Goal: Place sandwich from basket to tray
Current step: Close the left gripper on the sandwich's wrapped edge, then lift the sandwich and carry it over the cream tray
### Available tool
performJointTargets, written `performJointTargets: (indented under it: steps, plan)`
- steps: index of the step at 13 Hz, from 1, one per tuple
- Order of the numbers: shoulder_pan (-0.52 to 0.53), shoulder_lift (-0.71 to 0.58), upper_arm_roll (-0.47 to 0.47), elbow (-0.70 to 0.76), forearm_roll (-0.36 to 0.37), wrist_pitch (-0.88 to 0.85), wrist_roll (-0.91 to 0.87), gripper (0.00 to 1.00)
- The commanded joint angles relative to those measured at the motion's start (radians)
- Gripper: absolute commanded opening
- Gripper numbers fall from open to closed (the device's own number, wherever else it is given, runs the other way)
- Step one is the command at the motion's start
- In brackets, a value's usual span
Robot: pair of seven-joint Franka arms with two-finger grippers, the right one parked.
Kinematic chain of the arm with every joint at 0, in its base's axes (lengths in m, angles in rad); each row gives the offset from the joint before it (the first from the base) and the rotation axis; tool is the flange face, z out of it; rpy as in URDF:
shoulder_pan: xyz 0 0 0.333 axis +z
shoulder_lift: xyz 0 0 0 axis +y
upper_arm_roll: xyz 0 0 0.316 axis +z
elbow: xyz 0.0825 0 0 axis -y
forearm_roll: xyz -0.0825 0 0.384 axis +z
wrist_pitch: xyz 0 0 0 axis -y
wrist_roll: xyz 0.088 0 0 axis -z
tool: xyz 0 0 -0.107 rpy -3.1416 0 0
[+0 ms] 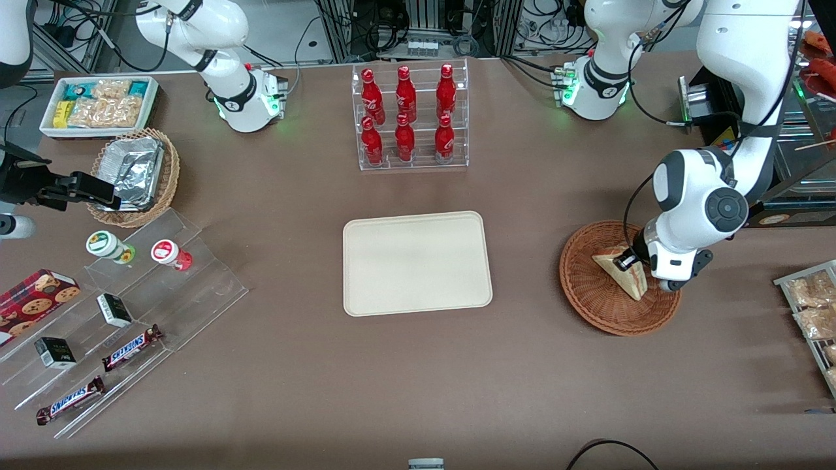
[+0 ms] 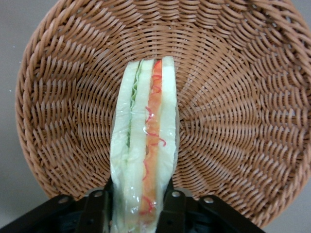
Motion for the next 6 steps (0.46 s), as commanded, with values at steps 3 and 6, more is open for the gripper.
performJointTargets:
  steps: [3, 6]
  plan:
    - [-0.007, 0.001, -0.004, 0.169, 0.007, -0.205, 0.096, 0.00]
    - [-0.027, 0.031, -0.012, 0.278, 0.005, -0.288, 0.150, 0.00]
